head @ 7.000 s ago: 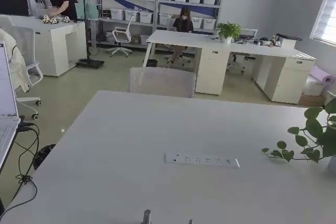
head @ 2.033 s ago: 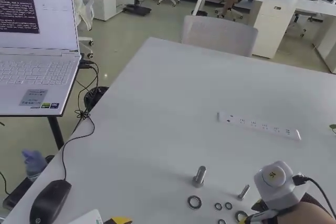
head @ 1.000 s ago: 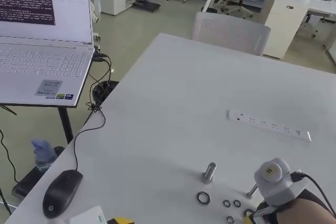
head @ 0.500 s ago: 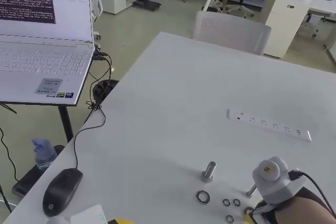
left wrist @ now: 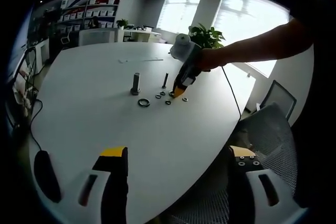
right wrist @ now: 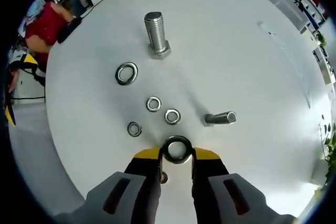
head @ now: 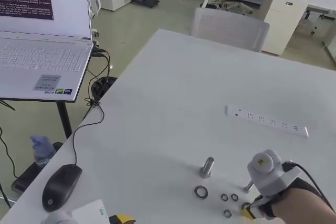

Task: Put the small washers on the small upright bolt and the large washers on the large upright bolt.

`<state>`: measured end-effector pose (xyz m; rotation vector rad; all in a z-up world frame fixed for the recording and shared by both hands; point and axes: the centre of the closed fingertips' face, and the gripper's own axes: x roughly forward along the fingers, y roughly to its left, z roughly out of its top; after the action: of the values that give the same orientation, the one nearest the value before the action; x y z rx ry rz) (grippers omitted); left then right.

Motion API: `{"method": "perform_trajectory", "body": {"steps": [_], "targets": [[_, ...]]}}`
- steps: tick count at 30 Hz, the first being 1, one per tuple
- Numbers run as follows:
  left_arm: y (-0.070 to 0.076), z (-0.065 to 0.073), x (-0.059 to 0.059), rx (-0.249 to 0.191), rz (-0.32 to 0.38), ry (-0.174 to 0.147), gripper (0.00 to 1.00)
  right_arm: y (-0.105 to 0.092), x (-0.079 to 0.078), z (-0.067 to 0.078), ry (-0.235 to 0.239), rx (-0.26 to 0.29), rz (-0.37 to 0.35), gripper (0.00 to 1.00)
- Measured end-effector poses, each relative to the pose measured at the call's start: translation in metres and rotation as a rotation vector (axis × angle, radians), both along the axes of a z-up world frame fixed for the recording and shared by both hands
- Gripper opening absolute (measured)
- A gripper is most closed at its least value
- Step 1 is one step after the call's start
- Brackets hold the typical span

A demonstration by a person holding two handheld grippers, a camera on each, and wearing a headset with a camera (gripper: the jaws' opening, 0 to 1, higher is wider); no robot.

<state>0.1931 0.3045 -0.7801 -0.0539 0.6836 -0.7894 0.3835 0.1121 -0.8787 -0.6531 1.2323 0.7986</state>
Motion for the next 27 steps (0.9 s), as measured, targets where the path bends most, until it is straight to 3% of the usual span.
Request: {"method": "perform_trajectory", "body": {"steps": [7, 19, 27], "targets": [[0.001, -0.003, -0.004, 0.007, -0.008, 0.013, 0.75, -0.004, -0.005, 0.006, 0.003, -0.002, 0.001, 0.21], [-0.001, 0.0, -0.002, 0.003, -0.013, 0.006, 0.74, -0.007, -0.011, 0.019, 0.036, 0.002, -0.012, 0.21], [0.001, 0.002, -0.002, 0.001, -0.013, 0.002, 0.74, -0.003, -0.002, 0.048, 0.014, 0.014, -0.013, 0.21]]}}
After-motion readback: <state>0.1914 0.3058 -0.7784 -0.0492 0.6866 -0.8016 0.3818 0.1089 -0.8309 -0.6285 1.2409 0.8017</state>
